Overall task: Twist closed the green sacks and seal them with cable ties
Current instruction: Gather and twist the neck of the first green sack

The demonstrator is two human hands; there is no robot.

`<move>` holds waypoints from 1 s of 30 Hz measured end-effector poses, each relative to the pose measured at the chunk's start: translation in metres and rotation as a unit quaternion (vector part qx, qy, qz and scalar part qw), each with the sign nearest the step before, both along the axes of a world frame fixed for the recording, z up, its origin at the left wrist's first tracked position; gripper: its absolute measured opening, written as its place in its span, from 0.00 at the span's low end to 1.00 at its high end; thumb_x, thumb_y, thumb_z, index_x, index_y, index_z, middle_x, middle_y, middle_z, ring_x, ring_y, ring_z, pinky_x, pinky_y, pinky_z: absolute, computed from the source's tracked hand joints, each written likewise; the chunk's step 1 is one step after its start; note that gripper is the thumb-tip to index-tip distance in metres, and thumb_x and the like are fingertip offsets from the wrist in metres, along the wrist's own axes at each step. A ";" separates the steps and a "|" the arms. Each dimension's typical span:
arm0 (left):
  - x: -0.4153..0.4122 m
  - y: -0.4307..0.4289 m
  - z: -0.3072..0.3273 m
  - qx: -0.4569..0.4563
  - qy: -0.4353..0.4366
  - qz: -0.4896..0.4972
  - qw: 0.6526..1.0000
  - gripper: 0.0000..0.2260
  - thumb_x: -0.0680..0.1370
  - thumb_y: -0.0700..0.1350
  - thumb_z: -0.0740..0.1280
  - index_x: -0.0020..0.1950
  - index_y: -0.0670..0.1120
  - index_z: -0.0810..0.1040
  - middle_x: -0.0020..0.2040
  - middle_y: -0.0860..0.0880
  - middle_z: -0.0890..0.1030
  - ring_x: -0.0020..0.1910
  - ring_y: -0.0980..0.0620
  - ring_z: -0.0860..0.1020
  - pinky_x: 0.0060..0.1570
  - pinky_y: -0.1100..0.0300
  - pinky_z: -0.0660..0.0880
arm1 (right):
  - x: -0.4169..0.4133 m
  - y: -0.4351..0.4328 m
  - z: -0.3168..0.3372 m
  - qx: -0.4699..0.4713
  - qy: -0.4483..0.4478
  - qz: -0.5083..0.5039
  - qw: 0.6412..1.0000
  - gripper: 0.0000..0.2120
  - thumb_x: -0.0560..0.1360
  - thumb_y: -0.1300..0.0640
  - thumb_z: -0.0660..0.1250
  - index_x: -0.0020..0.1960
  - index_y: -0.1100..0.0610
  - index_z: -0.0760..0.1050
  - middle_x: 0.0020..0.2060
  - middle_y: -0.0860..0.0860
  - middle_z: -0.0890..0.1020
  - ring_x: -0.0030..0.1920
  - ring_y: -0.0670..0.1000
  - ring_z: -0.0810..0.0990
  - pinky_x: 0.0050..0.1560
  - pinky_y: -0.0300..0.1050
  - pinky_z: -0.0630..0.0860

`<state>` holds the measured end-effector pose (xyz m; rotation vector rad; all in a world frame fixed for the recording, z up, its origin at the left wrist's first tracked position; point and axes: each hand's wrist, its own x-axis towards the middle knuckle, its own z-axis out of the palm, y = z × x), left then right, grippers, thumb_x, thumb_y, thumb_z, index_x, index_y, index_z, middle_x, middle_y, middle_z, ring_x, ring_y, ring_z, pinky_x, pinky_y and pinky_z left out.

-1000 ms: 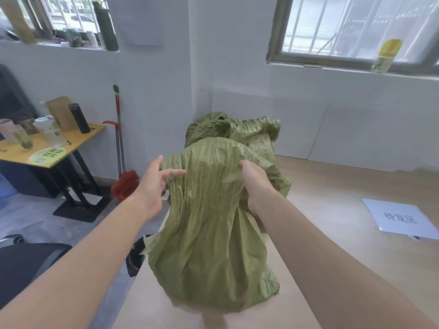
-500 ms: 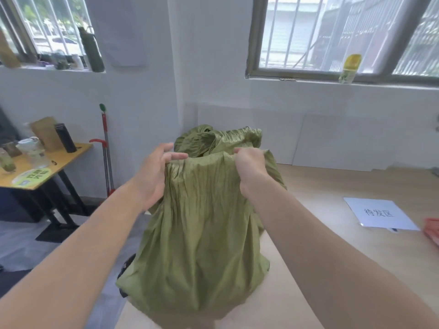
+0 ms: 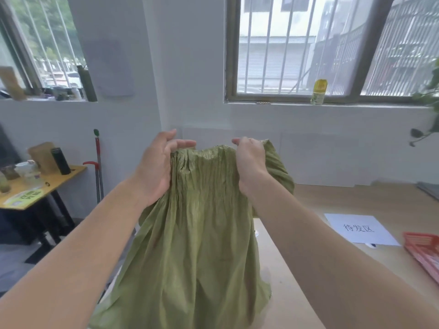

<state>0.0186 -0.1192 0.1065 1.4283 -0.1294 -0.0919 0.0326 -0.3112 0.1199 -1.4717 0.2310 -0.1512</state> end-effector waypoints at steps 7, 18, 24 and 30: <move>-0.012 -0.117 -0.006 -0.036 -0.020 0.042 0.998 0.27 0.77 0.63 0.60 0.60 0.44 0.84 0.71 0.34 0.74 0.66 0.38 0.76 0.62 0.40 0.74 | -0.012 -0.107 -0.002 -0.047 -0.048 0.043 0.997 0.13 0.83 0.55 0.55 0.61 0.53 0.77 0.49 0.43 0.76 0.43 0.42 0.73 0.38 0.42 0.68; -0.006 -0.270 -0.010 -0.016 0.005 0.011 1.000 0.22 0.78 0.61 0.61 0.57 0.46 0.83 0.57 0.40 0.80 0.54 0.42 0.79 0.51 0.46 0.75 | -0.026 -0.243 -0.015 -0.090 -0.091 -0.057 0.990 0.12 0.71 0.48 0.56 0.49 0.44 0.76 0.57 0.57 0.78 0.46 0.53 0.74 0.48 0.52 0.75; -0.009 -0.357 -0.014 -0.031 0.014 -0.031 0.999 0.20 0.82 0.57 0.58 0.60 0.43 0.79 0.43 0.41 0.80 0.39 0.45 0.80 0.41 0.51 0.76 | -0.029 -0.322 -0.034 -0.116 -0.097 -0.086 0.985 0.14 0.66 0.39 0.55 0.49 0.35 0.74 0.52 0.53 0.75 0.48 0.54 0.71 0.53 0.59 0.70; -0.005 -0.443 -0.022 -0.019 0.002 -0.015 1.000 0.20 0.83 0.57 0.58 0.61 0.44 0.80 0.40 0.42 0.81 0.38 0.46 0.80 0.42 0.51 0.77 | -0.029 -0.414 -0.042 -0.093 -0.095 -0.065 0.989 0.11 0.68 0.41 0.56 0.48 0.34 0.73 0.53 0.52 0.72 0.48 0.54 0.70 0.51 0.55 0.67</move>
